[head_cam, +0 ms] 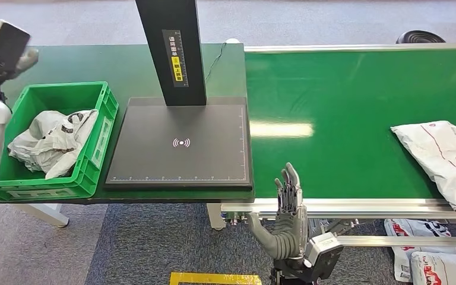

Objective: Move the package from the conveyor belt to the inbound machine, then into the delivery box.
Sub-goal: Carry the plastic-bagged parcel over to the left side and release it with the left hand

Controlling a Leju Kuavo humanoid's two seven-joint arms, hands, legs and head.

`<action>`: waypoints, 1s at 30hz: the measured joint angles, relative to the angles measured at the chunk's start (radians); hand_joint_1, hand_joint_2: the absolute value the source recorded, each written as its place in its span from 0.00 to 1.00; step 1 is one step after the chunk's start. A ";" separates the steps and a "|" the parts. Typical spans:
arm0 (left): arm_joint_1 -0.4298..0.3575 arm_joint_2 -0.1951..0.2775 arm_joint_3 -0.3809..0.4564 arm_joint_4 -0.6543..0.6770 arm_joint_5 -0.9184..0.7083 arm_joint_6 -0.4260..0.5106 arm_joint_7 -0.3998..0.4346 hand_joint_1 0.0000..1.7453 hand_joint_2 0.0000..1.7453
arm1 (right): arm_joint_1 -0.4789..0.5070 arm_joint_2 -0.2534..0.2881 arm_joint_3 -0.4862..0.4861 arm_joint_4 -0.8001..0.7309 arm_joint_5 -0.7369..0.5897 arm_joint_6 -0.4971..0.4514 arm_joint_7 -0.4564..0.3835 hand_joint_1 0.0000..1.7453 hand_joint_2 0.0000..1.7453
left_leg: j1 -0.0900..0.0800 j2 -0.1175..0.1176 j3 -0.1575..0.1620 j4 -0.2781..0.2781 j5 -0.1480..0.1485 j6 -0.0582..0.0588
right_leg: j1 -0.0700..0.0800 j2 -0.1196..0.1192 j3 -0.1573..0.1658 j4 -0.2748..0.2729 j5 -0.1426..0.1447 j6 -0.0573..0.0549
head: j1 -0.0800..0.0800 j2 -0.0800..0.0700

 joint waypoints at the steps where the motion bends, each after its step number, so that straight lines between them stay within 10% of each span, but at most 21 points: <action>1: 0.000 -0.008 0.023 -0.031 0.055 -0.018 -0.012 0.00 1.00 | -0.003 0.000 0.002 0.003 -0.004 -0.002 0.000 0.00 1.00 | 0.000 0.000 0.000 0.000 0.000 0.000 | 0.000 0.000 0.000 0.000 0.000 0.000 | 0.000 0.000; 8: 0.044 -0.045 0.104 -0.223 0.409 -0.156 -0.031 0.00 1.00 | -0.023 0.000 0.020 0.022 -0.015 -0.007 0.000 0.00 1.00 | 0.000 0.000 0.000 0.000 0.000 0.000 | 0.000 0.000 0.000 0.000 0.000 0.000 | 0.000 0.000; 17: 0.147 -0.054 -0.007 -0.415 0.575 -0.151 -0.025 0.00 1.00 | -0.040 -0.003 0.044 0.038 -0.032 -0.032 0.000 0.00 1.00 | 0.000 -0.001 0.000 0.000 0.000 0.000 | 0.000 0.000 0.000 0.000 0.000 0.000 | 0.000 0.000; 24: 0.187 -0.058 -0.035 -0.467 0.625 -0.005 -0.147 0.00 1.00 | -0.052 -0.004 0.048 0.046 -0.035 -0.040 0.000 0.00 1.00 | 0.000 0.000 0.000 0.000 0.000 0.000 | 0.000 0.000 0.000 0.000 0.000 0.000 | 0.000 0.000; 30: 0.420 -0.067 -0.037 -0.652 0.624 0.205 -0.322 0.00 1.00 | -0.056 -0.004 0.055 0.052 -0.048 -0.048 0.000 0.00 1.00 | 0.000 0.001 0.001 0.000 -0.001 -0.001 | 0.000 0.001 0.000 0.000 -0.001 0.000 | 0.000 0.000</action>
